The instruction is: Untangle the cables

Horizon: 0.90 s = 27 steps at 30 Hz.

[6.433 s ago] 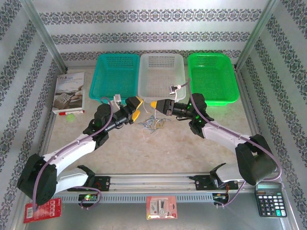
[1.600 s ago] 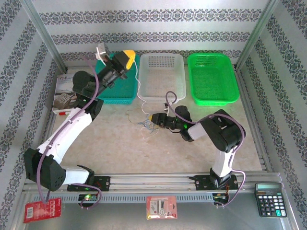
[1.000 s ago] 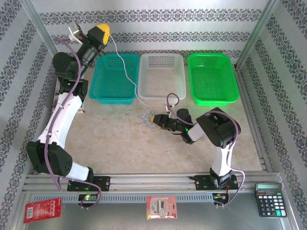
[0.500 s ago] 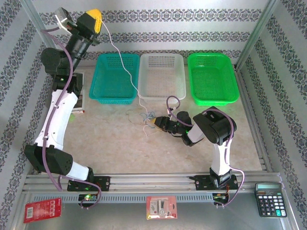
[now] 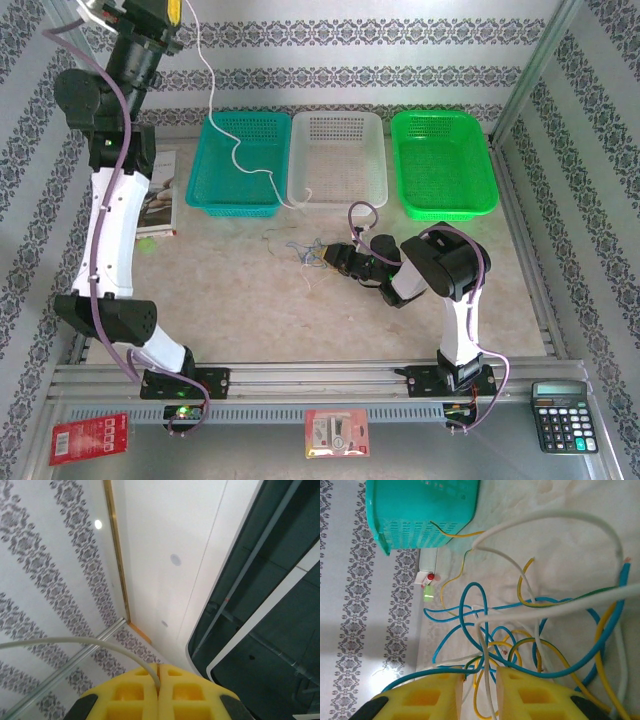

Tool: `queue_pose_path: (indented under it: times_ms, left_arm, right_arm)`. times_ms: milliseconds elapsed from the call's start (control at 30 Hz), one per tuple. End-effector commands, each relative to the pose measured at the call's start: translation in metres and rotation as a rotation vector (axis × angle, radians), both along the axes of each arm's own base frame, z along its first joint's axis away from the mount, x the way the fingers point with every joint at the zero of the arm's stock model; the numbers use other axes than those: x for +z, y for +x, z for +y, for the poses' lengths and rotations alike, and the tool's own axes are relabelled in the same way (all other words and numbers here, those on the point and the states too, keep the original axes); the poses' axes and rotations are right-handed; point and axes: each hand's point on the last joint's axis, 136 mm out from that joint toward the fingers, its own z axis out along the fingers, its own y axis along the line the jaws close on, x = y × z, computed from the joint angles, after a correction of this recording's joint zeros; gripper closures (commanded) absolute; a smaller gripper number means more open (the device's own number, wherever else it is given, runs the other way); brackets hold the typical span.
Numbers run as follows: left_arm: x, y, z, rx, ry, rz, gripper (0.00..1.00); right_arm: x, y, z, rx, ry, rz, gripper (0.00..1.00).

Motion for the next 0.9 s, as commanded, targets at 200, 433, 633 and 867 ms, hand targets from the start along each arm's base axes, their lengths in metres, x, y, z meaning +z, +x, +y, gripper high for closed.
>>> queue_pose_path:
  times_ms: [200, 433, 633, 867]
  left_arm:
    - [0.0, 0.034, 0.01, 0.133, 0.104, 0.027, 1.0]
    - [-0.042, 0.083, 0.021, 0.216, 0.223, 0.083, 1.0]
    - [-0.066, 0.107, 0.029, 0.283, 0.312, 0.104, 1.0]
    - [-0.099, 0.13, 0.031, 0.312, 0.365, 0.143, 1.0]
  right_arm:
    - [-0.022, -0.001, -0.009, -0.028, -0.034, 0.061, 0.74]
    - [-0.019, -0.001, -0.007, -0.011, -0.024, 0.054, 0.74]
    - [-0.02, -0.002, -0.006, 0.0, -0.023, 0.054, 0.74]
    - [-0.023, -0.002, -0.004, 0.011, -0.022, 0.059, 0.74]
